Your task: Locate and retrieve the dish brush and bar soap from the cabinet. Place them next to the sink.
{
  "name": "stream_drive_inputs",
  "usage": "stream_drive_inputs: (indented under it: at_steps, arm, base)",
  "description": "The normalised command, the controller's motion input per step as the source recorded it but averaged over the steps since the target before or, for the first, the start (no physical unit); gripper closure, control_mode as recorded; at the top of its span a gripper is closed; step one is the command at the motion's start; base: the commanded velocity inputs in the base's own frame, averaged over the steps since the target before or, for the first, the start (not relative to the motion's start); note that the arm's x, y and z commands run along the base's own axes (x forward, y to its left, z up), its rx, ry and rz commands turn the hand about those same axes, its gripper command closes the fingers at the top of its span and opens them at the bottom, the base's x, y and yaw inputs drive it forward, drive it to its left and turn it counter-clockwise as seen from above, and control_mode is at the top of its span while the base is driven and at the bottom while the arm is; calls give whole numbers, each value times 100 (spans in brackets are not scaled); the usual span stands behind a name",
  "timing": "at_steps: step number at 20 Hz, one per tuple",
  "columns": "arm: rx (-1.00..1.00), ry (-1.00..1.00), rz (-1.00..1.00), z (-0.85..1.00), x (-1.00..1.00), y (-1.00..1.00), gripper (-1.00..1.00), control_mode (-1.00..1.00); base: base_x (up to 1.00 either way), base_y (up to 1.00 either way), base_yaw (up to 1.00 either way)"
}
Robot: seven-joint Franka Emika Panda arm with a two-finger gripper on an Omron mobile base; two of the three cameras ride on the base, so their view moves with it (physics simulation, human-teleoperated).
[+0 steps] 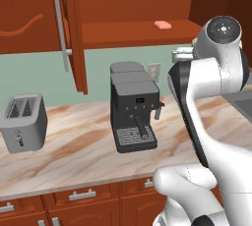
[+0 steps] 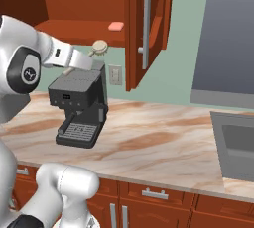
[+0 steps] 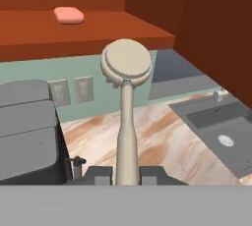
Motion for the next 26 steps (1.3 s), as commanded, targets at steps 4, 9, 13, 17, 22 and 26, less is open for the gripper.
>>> stream_drive_inputs:
  at_steps: [4, 9, 13, 17, 22, 26]
  arm:
    - [0, 3, -1, -50, -6, -17, 100, -100]
    - [2, 8, 0, -61, 0, -29, 100, -100]
    - [1, 1, 1, -60, 9, -26, 100, -100]
    - [0, 0, 0, -52, 24, -25, 100, -100]
    - [0, -1, 0, -61, 23, -37, 100, -100]
    - [1, 0, 0, -67, 34, -41, 100, -100]
  base:
    - [0, 0, 0]
    - [0, 0, 0]
    - [0, 0, 0]
    - [0, 0, 0]
    - [0, 0, 0]
    - [0, 0, 0]
